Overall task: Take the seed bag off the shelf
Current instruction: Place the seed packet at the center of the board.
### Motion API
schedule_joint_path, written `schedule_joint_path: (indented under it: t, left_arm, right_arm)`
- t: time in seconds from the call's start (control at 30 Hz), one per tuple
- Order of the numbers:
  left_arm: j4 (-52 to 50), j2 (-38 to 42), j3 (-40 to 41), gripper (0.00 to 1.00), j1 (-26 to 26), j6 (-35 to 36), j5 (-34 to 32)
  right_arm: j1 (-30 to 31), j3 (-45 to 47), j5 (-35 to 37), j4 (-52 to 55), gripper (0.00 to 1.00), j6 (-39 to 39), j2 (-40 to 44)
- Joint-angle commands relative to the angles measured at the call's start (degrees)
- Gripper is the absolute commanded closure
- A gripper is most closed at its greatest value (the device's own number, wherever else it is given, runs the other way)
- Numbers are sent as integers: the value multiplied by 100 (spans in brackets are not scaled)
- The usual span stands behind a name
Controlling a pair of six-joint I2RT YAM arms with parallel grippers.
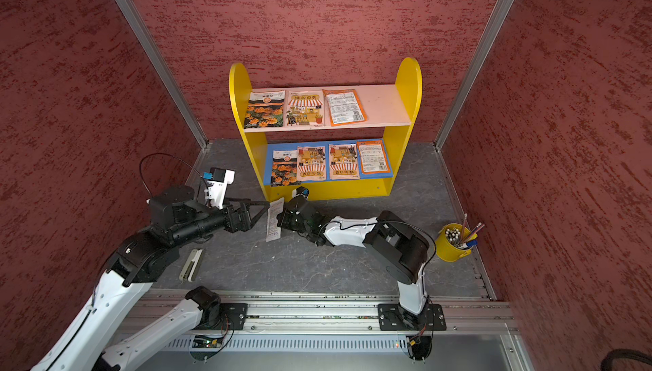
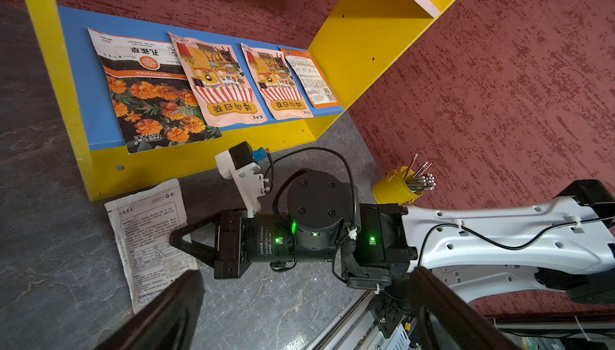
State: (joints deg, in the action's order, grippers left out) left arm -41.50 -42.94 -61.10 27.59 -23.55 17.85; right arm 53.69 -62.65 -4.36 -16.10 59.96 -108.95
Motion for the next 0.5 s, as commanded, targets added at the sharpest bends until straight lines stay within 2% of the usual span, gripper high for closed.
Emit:
schedule_joint_path:
  t: [0.0,0.47]
  left_arm:
    - [83,121,96,0,-18,11,-40]
    - [257,229,321,0,-22,35,-27]
  right_arm:
    - [27,-186,23,-273,100,189,-181]
    - [92,-733,-240,-276,100,371,-920]
